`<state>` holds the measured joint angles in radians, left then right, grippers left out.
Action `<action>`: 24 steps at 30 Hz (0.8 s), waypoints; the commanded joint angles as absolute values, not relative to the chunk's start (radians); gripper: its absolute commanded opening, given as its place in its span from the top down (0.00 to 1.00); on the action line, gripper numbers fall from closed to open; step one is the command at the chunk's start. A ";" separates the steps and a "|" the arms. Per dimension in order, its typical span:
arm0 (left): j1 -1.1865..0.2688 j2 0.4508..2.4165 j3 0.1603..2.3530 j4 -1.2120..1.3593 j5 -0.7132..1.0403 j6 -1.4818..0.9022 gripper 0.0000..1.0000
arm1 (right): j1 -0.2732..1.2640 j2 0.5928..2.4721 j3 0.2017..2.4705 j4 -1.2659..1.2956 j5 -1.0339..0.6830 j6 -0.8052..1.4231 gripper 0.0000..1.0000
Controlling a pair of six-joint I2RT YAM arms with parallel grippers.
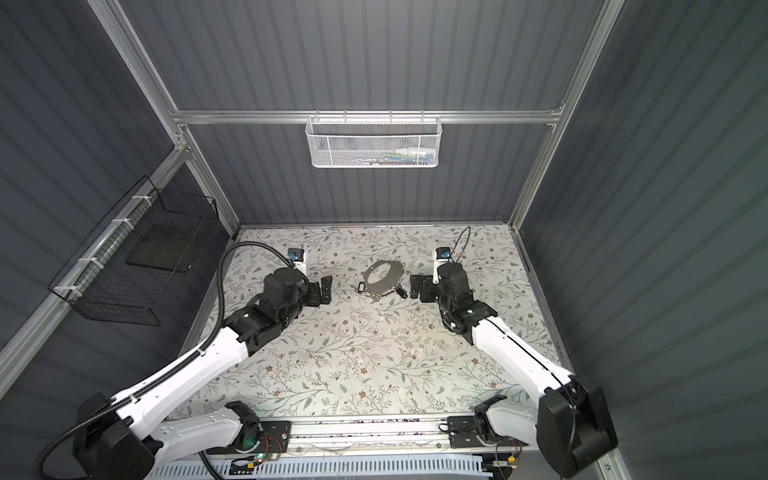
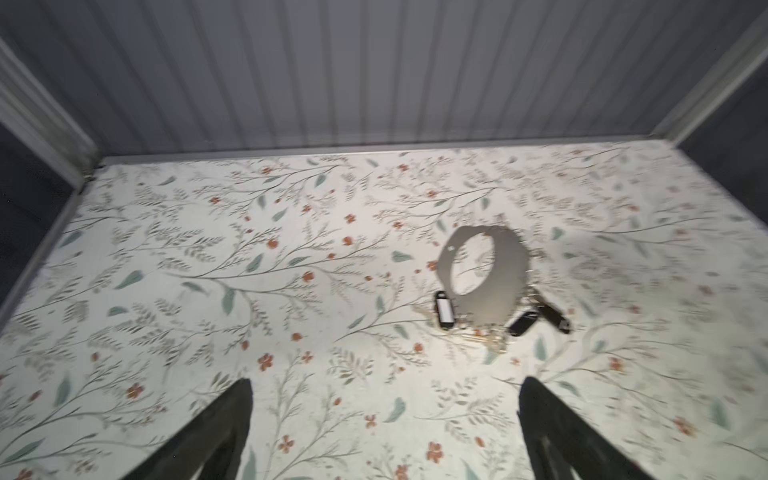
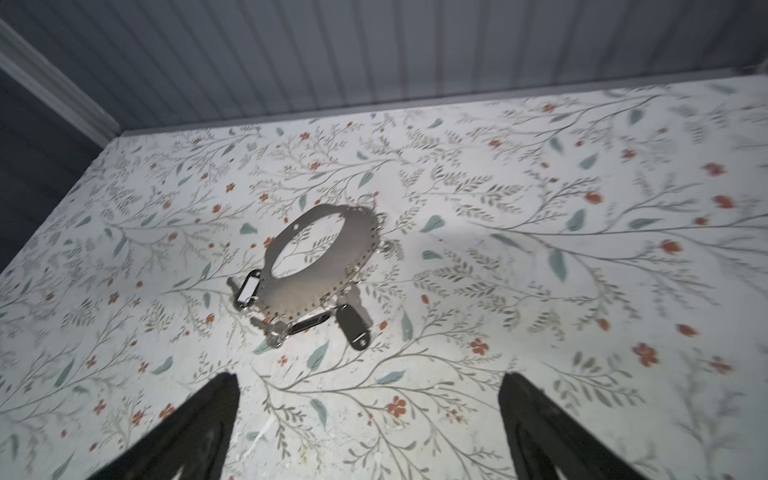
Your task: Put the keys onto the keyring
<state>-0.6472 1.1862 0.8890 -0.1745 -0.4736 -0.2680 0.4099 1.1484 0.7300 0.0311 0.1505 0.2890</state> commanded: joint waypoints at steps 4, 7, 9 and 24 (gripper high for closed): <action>-0.589 1.305 0.806 0.058 -0.693 -0.056 0.00 | 0.382 1.007 0.610 0.177 0.525 0.168 0.01; -0.477 1.400 0.779 0.139 -0.695 -0.025 0.00 | 0.347 1.011 0.539 0.318 0.601 0.089 0.01; -0.413 1.460 0.784 0.141 -0.712 -0.057 0.00 | 0.309 1.045 0.499 0.404 0.613 0.051 0.01; -0.205 1.674 0.503 0.835 -0.437 0.092 0.00 | 0.090 1.362 0.329 0.913 0.461 0.007 0.01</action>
<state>-0.2340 1.6623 0.5308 0.6506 -0.5327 0.0723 0.1024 1.3457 0.3656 0.7204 0.5251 0.0216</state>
